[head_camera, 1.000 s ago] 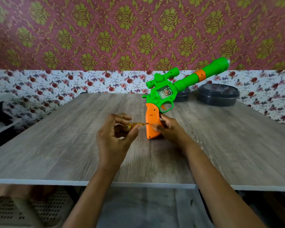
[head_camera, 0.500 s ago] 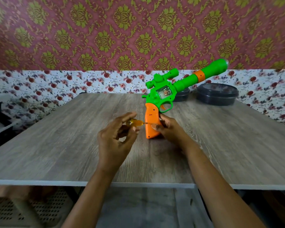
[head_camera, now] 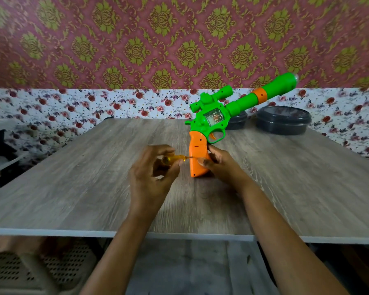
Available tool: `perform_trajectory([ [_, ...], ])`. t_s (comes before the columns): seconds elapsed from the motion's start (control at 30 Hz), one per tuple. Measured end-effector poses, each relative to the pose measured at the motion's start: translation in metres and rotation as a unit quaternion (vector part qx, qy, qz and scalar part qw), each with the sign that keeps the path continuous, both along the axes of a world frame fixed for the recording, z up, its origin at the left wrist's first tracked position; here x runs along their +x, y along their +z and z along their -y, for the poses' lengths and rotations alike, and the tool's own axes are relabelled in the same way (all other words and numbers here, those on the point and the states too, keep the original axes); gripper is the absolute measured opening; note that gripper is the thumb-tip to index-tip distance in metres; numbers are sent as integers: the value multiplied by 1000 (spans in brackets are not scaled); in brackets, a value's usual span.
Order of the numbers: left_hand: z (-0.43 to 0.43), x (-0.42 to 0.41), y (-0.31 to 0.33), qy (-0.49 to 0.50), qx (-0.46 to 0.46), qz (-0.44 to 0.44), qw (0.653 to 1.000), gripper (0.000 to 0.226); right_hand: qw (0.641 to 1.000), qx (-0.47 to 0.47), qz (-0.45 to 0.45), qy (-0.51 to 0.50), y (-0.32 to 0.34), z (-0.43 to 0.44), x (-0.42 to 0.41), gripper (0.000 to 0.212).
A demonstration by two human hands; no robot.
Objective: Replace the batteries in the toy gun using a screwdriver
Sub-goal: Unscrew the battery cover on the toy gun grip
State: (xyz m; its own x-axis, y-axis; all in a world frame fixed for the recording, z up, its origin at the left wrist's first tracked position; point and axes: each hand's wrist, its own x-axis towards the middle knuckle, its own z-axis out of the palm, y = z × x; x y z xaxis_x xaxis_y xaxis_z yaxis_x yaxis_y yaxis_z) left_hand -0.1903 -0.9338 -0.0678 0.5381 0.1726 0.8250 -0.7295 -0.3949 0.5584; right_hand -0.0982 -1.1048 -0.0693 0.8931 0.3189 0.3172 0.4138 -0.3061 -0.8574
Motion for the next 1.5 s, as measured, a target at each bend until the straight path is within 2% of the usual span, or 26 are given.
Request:
perform_trajectory([
  [0.1, 0, 2, 0, -2, 48, 25, 999, 18, 1000, 0, -2, 1, 0, 1, 0, 39],
  [0.33, 3, -1, -1, -35, 51, 23, 998, 20, 1000, 8, -6, 8, 0, 0, -2, 41],
  [0.5, 2, 2, -1, 2, 7, 3, 1000, 19, 1000, 6, -10, 12, 1, 0, -3, 42],
  [0.73, 3, -1, 0, 0, -11, 0, 1000, 23, 1000, 17, -11, 8, 1, -1, -2, 43],
  [0.93, 0, 2, -1, 6, 55, 27, 998, 15, 1000, 8, -8, 10, 0, 1, 0, 42],
  [1.1, 3, -2, 1, -50, 41, 17, 998, 28, 1000, 11, -15, 8, -2, 0, 1, 43],
  [1.23, 3, 0, -1, -11, 43, 9, 999, 23, 1000, 10, -27, 3, -2, 1, 3, 41],
  [1.5, 1, 4, -2, 31, -12, 13, 999, 20, 1000, 6, -17, 12, -1, 2, -1, 40],
])
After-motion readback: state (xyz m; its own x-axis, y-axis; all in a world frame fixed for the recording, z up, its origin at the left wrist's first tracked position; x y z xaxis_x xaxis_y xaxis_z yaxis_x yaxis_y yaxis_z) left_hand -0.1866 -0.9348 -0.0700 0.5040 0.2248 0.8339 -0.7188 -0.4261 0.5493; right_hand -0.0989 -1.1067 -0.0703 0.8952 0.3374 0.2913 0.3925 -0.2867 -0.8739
